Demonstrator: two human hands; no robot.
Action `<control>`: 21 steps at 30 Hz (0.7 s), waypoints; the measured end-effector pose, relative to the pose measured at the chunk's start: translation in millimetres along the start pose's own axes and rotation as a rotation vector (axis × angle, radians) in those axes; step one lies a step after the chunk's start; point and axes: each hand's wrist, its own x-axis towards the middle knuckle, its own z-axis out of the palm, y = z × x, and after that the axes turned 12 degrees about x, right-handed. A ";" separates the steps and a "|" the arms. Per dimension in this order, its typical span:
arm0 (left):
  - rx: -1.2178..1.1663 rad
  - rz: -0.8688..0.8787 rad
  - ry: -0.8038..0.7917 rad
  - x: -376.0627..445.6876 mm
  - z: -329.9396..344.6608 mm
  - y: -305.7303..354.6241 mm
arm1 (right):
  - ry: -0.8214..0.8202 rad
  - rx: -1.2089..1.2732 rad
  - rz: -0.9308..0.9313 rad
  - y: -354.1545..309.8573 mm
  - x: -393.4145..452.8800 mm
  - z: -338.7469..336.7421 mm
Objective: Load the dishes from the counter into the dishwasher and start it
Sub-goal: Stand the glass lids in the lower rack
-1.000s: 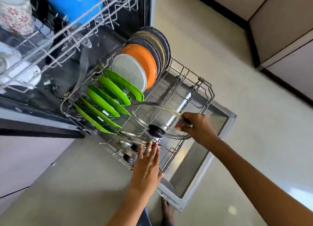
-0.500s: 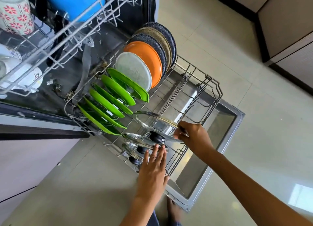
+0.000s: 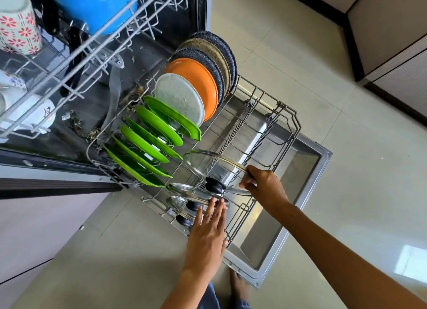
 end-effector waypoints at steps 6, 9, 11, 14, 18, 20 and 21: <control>0.002 0.000 -0.013 -0.2 -0.6 -0.8 | 0.036 -0.047 -0.120 -22.6 -14.3 3.0; 0.007 -0.007 -0.057 -0.4 -0.6 0.3 | 0.089 -0.039 -0.158 -28.1 -23.0 -4.1; 0.004 -0.001 -0.076 -1.2 -1.6 0.0 | 0.127 -0.027 -0.158 -29.7 -23.5 -11.4; 0.002 -0.002 -0.074 -0.5 -1.5 -0.3 | 0.157 -0.015 -0.140 -30.7 -17.7 -17.7; -0.001 0.005 -0.070 -0.8 -2.3 -0.6 | 0.163 -0.035 -0.138 -27.9 -17.9 -16.1; 0.005 0.008 -0.069 -1.3 -2.1 -0.3 | 0.179 -0.049 -0.150 -27.5 -22.8 -16.6; 0.005 0.007 -0.067 -1.4 -1.9 -0.4 | 0.194 -0.046 -0.155 -26.8 -24.7 -17.4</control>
